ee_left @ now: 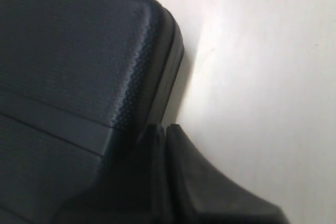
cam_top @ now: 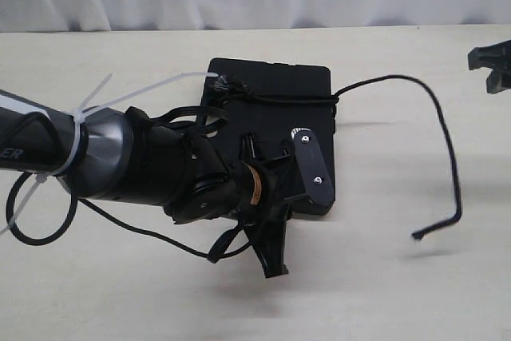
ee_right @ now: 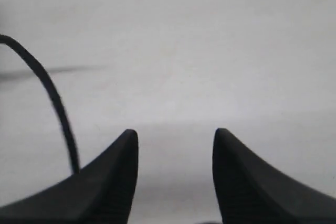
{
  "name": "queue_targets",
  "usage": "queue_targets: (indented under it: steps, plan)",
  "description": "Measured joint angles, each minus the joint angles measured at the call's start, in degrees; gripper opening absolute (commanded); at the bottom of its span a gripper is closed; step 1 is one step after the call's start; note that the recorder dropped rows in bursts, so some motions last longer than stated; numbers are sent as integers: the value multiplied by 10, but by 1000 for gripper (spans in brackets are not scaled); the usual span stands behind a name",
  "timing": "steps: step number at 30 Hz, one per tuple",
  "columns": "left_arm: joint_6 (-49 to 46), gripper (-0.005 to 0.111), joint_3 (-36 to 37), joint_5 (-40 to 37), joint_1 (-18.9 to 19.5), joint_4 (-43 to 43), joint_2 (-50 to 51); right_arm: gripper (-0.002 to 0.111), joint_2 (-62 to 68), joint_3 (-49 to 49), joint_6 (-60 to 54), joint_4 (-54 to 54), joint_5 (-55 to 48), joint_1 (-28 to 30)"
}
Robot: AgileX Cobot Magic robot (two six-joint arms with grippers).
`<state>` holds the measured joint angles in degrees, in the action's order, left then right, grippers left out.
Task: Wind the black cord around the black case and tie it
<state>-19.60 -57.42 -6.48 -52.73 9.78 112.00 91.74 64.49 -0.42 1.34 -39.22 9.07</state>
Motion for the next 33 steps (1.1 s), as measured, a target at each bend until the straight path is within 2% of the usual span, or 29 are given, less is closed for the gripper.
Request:
queue_targets:
  steps: [5,11,13,18,25,26,29,33]
  plan:
    - [0,0,0,2,0,0,0,43,0,0,-9,-61,-13,0]
    - [0,0,0,13,0,0,0,43,23,-6,-260,-344,-15,0]
    - [0,0,0,13,0,0,0,43,47,-10,-310,-393,-15,0]
    - [0,0,0,13,0,0,0,43,125,-12,-311,-379,-7,0]
    - [-1,0,0,13,0,0,0,42,228,-13,-302,-347,54,0]
    - [-1,0,0,13,0,0,0,37,231,-13,-302,-347,58,0]
    - [-1,0,0,13,0,0,0,4,234,-13,-304,-347,65,0]
    - [-1,0,0,13,0,0,0,4,238,17,-303,-337,57,0]
